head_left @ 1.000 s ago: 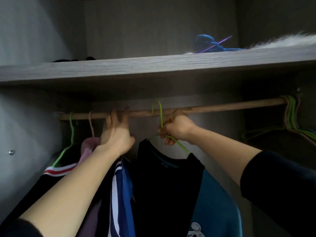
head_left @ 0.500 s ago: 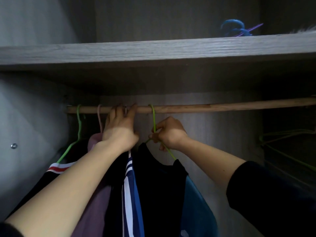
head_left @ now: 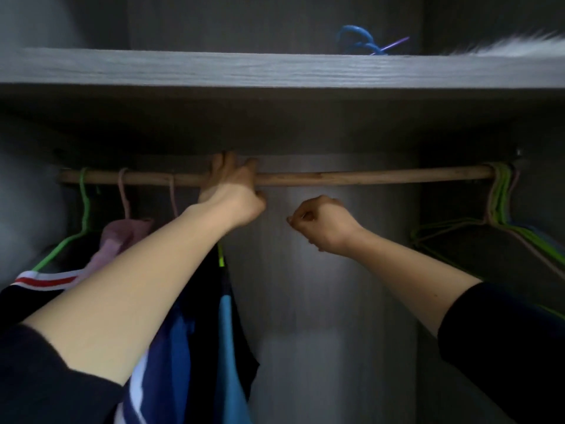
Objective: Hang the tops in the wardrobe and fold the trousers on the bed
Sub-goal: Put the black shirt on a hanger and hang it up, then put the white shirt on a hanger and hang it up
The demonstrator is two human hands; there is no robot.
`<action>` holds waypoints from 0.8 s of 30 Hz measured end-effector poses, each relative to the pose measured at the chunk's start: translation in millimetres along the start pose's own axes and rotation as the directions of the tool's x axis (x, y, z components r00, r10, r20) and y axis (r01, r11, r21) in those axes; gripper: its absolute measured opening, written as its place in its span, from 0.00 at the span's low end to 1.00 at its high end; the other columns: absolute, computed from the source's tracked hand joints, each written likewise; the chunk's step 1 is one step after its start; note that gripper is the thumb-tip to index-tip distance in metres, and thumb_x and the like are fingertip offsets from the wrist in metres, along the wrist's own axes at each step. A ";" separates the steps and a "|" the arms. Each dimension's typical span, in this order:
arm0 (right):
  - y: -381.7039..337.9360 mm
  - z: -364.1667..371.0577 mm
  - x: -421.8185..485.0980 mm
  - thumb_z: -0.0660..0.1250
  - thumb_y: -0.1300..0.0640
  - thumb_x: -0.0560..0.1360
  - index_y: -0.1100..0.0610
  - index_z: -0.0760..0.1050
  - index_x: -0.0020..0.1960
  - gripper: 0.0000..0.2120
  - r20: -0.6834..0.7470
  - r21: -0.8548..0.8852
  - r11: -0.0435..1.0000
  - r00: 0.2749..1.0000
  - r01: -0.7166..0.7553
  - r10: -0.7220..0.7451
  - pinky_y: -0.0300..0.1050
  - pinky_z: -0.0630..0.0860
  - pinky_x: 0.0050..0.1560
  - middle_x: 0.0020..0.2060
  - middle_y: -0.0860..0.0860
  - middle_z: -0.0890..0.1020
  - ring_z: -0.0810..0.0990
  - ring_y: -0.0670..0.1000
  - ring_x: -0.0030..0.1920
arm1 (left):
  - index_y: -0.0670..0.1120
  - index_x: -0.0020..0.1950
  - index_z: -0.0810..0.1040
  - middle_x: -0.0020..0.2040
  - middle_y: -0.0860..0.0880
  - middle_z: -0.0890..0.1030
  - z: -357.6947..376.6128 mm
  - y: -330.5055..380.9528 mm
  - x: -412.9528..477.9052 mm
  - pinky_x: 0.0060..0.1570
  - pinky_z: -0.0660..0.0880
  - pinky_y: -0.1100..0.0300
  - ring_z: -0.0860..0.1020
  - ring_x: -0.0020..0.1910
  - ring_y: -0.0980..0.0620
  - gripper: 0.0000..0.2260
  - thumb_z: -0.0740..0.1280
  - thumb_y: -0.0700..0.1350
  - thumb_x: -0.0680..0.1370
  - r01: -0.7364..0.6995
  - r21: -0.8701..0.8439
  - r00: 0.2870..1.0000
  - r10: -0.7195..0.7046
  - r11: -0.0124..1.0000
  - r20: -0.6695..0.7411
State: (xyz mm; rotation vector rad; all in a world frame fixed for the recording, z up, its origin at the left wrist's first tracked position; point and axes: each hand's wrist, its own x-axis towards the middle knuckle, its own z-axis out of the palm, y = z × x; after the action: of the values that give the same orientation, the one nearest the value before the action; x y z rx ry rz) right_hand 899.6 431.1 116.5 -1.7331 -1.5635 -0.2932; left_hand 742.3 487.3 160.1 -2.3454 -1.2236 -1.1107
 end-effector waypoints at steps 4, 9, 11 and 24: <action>38.1 -38.0 -21.9 0.65 0.47 0.75 0.49 0.80 0.51 0.09 -0.073 -0.183 0.980 0.995 -0.076 0.064 0.51 0.80 0.50 0.48 0.50 0.82 0.81 0.53 0.48 | 0.52 0.73 0.63 0.71 0.43 0.62 12.8 61.5 7.7 0.70 0.58 0.50 0.58 0.71 0.42 0.26 0.64 0.50 0.76 -0.128 -0.040 0.991 0.130 0.991 0.034; 82.3 -90.4 -61.9 0.64 0.52 0.78 0.54 0.76 0.60 0.12 -0.099 -0.443 0.890 0.992 -0.110 0.073 0.44 0.73 0.42 0.52 0.53 0.80 0.80 0.55 0.50 | 0.52 0.74 0.61 0.74 0.44 0.61 41.3 126.6 9.0 0.71 0.53 0.49 0.58 0.72 0.43 0.26 0.62 0.51 0.77 -0.263 -0.087 0.964 0.266 0.961 0.029; 100.6 -106.5 -75.3 0.63 0.53 0.77 0.55 0.76 0.54 0.09 -0.118 -0.547 0.831 0.992 -0.099 0.041 0.47 0.73 0.42 0.51 0.54 0.79 0.78 0.57 0.53 | 0.53 0.76 0.59 0.73 0.43 0.63 53.6 140.3 13.5 0.72 0.53 0.48 0.60 0.71 0.42 0.27 0.62 0.52 0.77 -0.280 -0.069 0.959 0.282 0.957 0.018; 161.5 -150.4 -97.8 0.57 0.62 0.79 0.58 0.70 0.67 0.17 -0.144 -0.919 0.352 0.982 -0.179 0.121 0.50 0.70 0.53 0.63 0.57 0.73 0.70 0.57 0.63 | 0.44 0.67 0.74 0.54 0.37 0.76 105.2 151.5 24.6 0.64 0.62 0.40 0.71 0.54 0.35 0.27 0.61 0.47 0.68 -0.387 -0.112 0.881 0.332 0.915 -0.336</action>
State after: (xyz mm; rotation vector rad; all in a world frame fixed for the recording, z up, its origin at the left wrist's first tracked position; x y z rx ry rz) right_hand 1074.5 266.0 95.4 -2.6695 -1.1857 -1.3596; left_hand 923.7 467.0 123.6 -2.2744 -0.5660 -1.4263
